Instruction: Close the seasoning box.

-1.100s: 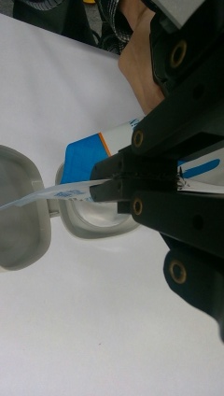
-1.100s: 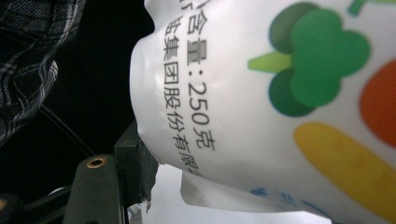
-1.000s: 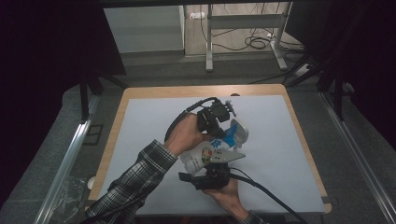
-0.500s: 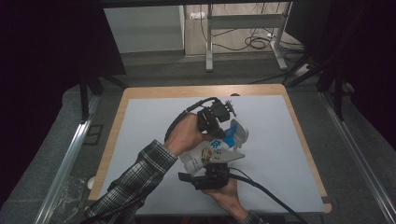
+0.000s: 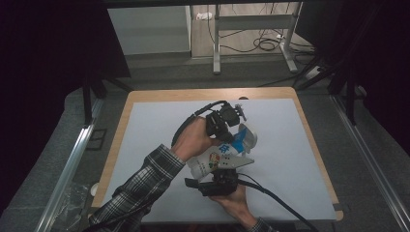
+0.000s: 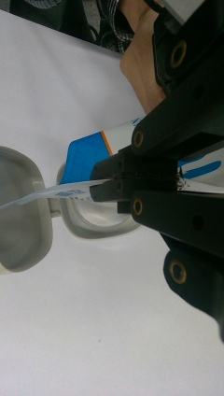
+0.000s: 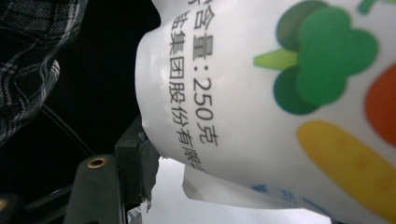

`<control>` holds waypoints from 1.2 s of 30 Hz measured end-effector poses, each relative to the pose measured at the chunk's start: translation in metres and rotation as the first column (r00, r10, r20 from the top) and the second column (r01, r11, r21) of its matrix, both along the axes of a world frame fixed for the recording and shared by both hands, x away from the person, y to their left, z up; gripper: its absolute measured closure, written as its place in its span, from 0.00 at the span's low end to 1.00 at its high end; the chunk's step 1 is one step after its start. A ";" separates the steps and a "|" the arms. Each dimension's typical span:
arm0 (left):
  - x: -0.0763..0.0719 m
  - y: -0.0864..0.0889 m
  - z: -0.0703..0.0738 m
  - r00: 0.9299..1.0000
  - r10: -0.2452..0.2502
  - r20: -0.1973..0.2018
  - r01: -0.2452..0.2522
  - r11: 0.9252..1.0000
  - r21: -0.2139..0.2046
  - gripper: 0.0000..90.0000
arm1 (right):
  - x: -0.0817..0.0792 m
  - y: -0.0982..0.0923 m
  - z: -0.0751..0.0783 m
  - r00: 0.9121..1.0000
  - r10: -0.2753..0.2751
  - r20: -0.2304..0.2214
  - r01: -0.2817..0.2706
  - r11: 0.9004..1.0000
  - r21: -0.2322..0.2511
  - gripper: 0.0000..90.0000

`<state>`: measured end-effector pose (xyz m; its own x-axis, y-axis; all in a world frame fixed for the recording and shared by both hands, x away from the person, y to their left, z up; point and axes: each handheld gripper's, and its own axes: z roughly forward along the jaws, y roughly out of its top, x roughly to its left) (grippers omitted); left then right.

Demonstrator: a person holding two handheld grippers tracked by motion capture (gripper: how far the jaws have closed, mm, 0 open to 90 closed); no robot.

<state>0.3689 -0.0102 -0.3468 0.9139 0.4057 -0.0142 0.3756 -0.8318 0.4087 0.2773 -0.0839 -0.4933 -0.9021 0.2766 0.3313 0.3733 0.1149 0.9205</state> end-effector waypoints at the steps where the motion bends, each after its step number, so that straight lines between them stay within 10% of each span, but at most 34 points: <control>1: 0.000 0.000 0.000 1.000 0.000 0.000 0.000 1.000 0.001 1.00 | 0.000 0.000 0.000 1.000 -0.002 0.002 0.002 1.000 -0.002 0.41; 36: 0.001 -0.003 0.000 1.000 0.003 0.004 -0.003 1.000 0.009 1.00 | 0.000 -0.001 0.002 1.000 0.003 -0.001 -0.003 1.000 0.017 0.41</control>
<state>0.3697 -0.0136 -0.3467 0.9125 0.4090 -0.0066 0.3767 -0.8341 0.4030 0.2775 -0.0849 -0.4912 -0.9027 0.2682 0.3366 0.3736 0.1001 0.9222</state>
